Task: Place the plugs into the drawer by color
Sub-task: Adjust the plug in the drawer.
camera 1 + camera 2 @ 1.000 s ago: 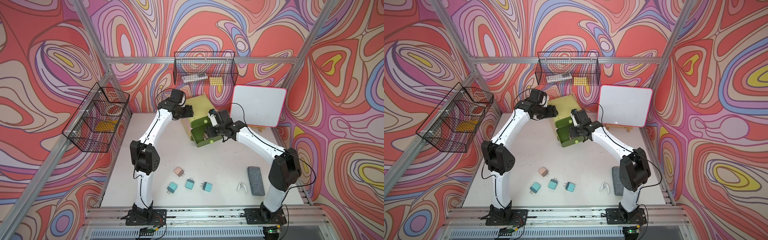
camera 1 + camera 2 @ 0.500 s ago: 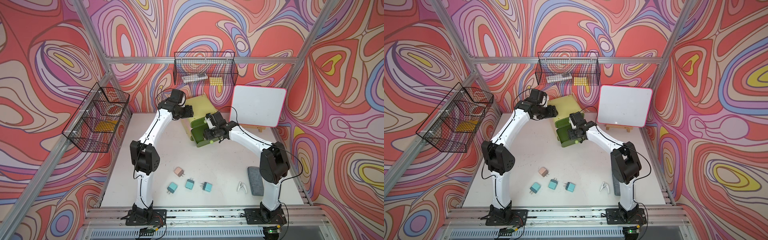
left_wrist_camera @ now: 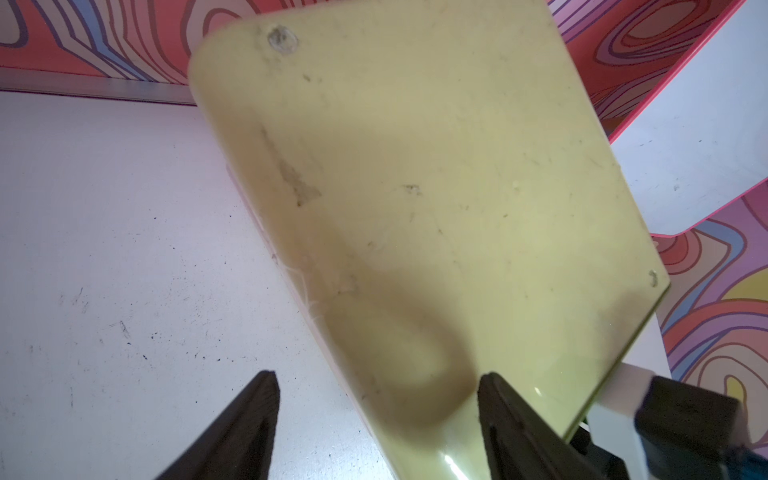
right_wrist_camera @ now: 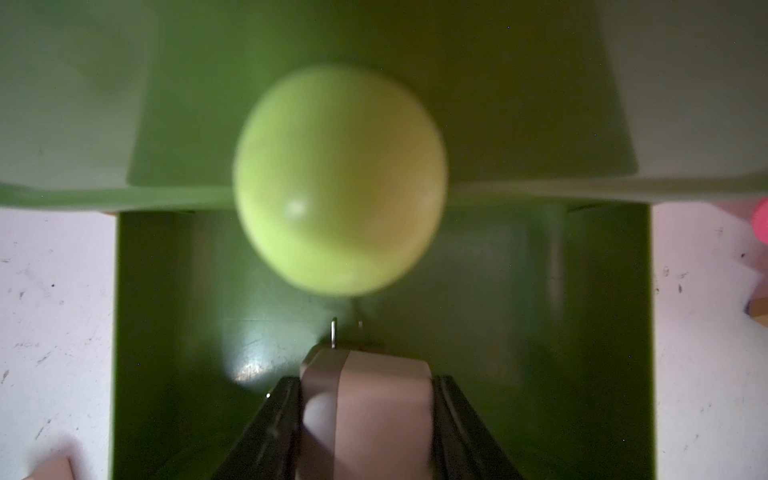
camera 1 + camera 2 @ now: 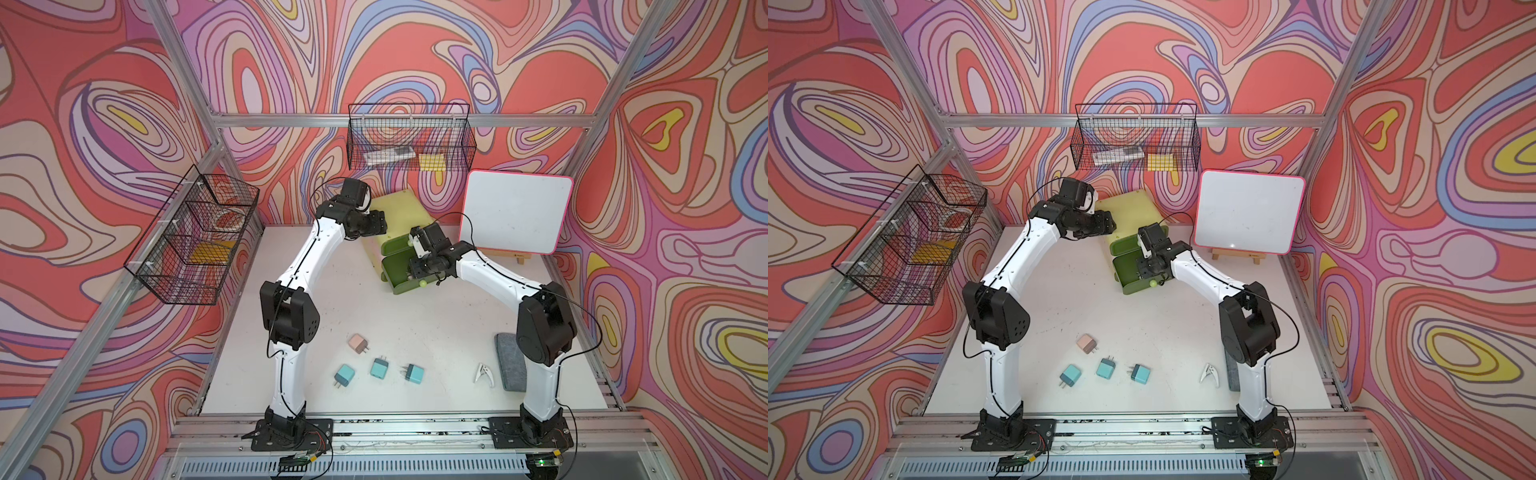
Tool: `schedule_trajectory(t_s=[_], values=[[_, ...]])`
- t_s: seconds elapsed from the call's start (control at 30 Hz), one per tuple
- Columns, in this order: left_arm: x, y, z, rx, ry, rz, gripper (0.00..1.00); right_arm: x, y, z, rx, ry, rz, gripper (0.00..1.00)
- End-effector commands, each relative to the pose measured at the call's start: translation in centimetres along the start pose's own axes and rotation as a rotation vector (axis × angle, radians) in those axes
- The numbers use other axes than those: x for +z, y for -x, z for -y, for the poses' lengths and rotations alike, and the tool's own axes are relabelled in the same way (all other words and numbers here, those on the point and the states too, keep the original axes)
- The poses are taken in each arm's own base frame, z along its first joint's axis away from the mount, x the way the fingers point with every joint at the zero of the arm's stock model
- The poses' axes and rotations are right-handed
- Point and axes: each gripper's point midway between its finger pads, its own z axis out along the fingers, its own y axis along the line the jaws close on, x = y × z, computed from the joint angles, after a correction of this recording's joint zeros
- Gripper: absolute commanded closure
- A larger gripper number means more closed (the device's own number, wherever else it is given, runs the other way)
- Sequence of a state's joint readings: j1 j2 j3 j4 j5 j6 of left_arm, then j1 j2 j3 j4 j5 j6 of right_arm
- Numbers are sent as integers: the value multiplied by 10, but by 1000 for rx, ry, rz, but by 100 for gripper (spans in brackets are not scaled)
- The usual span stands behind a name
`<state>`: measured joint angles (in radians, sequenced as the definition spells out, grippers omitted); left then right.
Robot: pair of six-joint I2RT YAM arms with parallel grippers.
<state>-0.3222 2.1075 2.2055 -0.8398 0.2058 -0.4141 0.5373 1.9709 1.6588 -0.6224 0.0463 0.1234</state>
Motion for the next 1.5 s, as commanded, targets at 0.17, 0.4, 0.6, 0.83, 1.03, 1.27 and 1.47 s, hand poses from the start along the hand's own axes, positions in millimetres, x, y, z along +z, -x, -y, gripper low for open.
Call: schedule_trajectory(t_s=[0.17, 0.4, 0.6, 0.83, 1.03, 1.27, 1.47], values=[[-20, 4, 9, 30, -7, 19, 25, -33, 35, 23, -16, -95, 109, 54], [-19, 4, 9, 30, -7, 18, 25, -33, 40, 41, 3, -121, 120, 53], [-21, 5, 9, 30, -9, 20, 25, -21, 35, 55, 11, -143, 106, 53], [-19, 3, 8, 31, -5, 15, 25, -6, 28, 58, 21, -138, 82, 52], [-19, 4, 8, 30, -7, 16, 25, 1, 23, 56, 22, -124, 68, 52], [-20, 3, 8, 33, -5, 16, 25, 17, 14, 65, -8, -179, 37, 50], [-19, 4, 8, 30, -7, 18, 25, 17, 16, 67, -11, -192, 40, 47]])
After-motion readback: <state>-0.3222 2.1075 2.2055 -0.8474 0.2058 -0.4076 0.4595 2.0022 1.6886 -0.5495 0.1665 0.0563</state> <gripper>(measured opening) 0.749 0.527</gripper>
